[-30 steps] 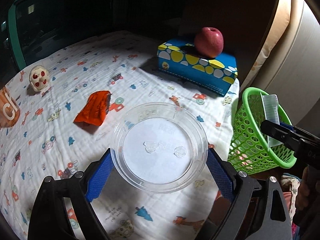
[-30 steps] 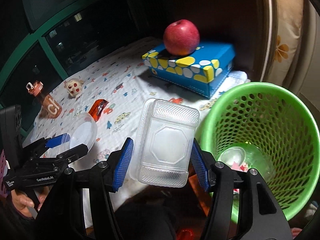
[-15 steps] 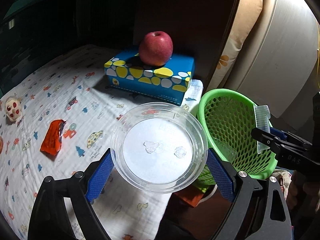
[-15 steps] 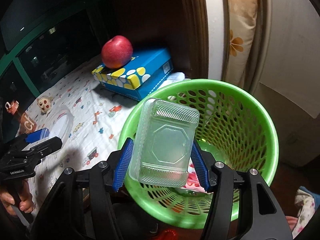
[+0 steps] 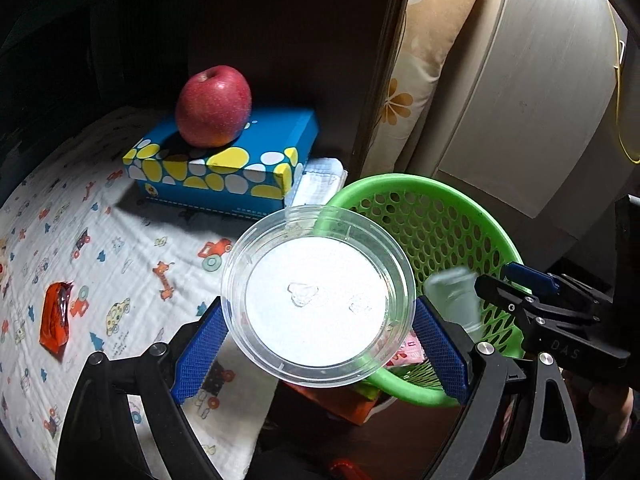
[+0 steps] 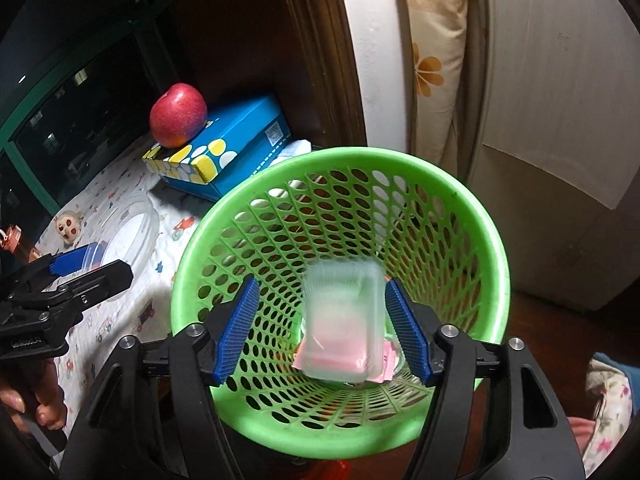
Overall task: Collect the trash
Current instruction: 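Open the right tool to drop the box while the left tool drops the lid into the basket, then move the open left tool back over the orange snack packet on the bed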
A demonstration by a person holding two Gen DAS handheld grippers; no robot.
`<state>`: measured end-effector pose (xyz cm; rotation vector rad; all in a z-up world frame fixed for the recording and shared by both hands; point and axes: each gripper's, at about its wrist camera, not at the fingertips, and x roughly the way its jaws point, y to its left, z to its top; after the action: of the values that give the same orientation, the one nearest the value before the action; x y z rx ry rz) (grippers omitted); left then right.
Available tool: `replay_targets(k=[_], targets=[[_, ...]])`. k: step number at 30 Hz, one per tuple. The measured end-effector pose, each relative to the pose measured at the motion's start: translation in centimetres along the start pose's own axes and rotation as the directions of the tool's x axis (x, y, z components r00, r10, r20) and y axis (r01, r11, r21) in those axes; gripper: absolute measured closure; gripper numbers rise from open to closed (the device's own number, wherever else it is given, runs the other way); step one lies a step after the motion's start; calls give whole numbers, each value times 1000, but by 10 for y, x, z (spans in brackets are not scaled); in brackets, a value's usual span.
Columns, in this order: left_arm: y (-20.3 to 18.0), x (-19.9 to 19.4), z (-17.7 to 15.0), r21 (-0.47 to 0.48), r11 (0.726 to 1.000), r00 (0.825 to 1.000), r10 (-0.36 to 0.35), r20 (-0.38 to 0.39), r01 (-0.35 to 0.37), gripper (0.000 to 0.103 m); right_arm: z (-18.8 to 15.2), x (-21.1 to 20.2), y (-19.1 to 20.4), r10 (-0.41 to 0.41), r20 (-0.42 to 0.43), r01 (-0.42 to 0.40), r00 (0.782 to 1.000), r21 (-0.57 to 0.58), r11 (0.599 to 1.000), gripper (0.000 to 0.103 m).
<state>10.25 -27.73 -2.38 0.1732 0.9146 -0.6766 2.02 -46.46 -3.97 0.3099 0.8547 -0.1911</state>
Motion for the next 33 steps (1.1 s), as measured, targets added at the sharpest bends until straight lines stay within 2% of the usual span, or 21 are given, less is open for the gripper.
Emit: replay_targets(k=[15, 25, 33], targets=[[-36, 31, 7, 32, 998, 997, -54, -48, 56, 15, -6, -28, -23, 0, 59, -4, 998, 54, 999, 30], [-45, 31, 5, 37, 994, 993, -103, -50, 105, 11, -11, -35, -23, 14, 66, -18, 998, 64, 998, 29], [-20, 12, 1, 9, 999, 999, -51, -17, 51, 11, -10, -37, -9, 42, 77, -45, 996, 43, 998, 29]])
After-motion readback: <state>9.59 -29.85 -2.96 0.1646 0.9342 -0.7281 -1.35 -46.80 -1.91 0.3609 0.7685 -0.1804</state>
